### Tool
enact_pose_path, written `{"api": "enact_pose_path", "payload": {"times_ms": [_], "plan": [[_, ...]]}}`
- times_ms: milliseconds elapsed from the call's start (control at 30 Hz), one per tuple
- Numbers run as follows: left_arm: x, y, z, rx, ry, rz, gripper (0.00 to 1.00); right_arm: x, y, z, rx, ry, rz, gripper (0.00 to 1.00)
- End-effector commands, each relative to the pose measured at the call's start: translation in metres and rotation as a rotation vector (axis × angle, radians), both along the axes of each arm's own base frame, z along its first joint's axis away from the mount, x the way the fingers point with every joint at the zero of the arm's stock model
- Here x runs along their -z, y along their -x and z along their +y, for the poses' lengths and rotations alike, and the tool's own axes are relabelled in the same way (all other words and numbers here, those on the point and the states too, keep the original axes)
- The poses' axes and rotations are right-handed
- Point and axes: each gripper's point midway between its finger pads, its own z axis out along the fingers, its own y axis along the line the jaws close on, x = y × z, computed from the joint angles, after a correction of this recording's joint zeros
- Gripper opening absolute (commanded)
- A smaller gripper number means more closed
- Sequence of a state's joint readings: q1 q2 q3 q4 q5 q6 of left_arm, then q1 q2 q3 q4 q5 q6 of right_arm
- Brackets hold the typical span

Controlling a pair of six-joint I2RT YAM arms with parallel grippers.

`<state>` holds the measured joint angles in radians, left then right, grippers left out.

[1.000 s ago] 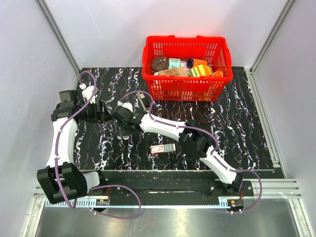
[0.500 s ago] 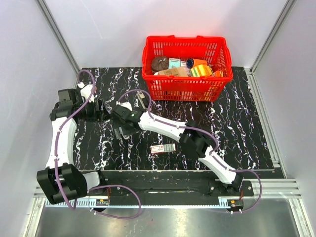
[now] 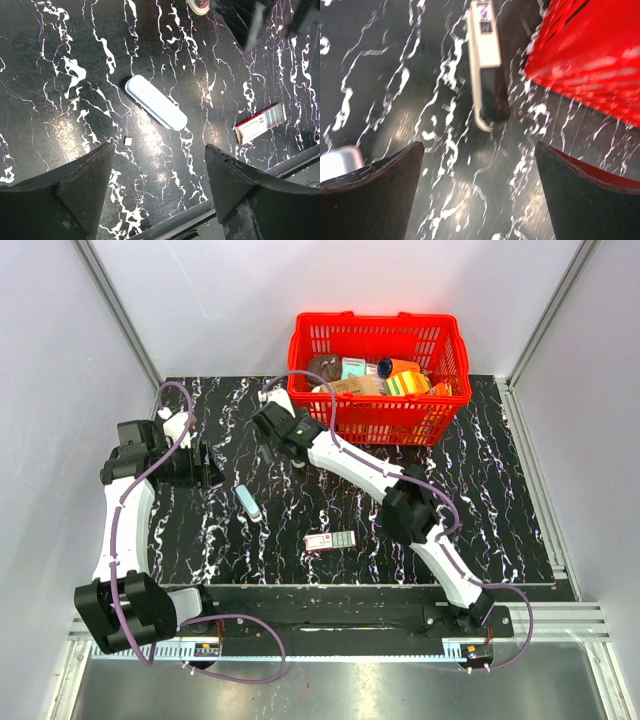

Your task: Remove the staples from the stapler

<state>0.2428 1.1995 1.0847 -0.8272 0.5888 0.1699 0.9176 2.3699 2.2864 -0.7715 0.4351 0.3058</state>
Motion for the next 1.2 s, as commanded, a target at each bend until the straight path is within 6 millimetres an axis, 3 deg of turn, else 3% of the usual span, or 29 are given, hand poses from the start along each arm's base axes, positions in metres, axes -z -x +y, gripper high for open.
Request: {"api": "enact_pose_path", "payload": {"times_ms": [0,200,433,667,933,1167], "plan": [[-0.021,-0.005,0.007,0.005,-0.044,-0.057,0.78,-0.014,-0.047,0.007,0.007,0.054,-0.217,0.97],[-0.021,-0.004,0.006,0.01,-0.042,-0.058,0.77,0.0,-0.076,0.007,0.012,0.019,-0.246,0.89],[-0.016,-0.006,0.011,-0.002,-0.066,-0.046,0.76,0.024,-0.087,0.012,0.006,-0.012,-0.236,0.79],[-0.014,-0.01,0.016,-0.031,-0.081,-0.044,0.75,0.047,-0.087,0.019,-0.005,-0.034,-0.219,0.66],[-0.014,-0.01,0.019,-0.039,-0.1,-0.054,0.74,0.066,-0.084,0.014,0.013,-0.022,-0.197,0.51],[-0.013,-0.002,0.014,-0.006,-0.104,-0.072,0.74,0.064,-0.074,0.011,0.023,-0.068,-0.189,0.38]]}}
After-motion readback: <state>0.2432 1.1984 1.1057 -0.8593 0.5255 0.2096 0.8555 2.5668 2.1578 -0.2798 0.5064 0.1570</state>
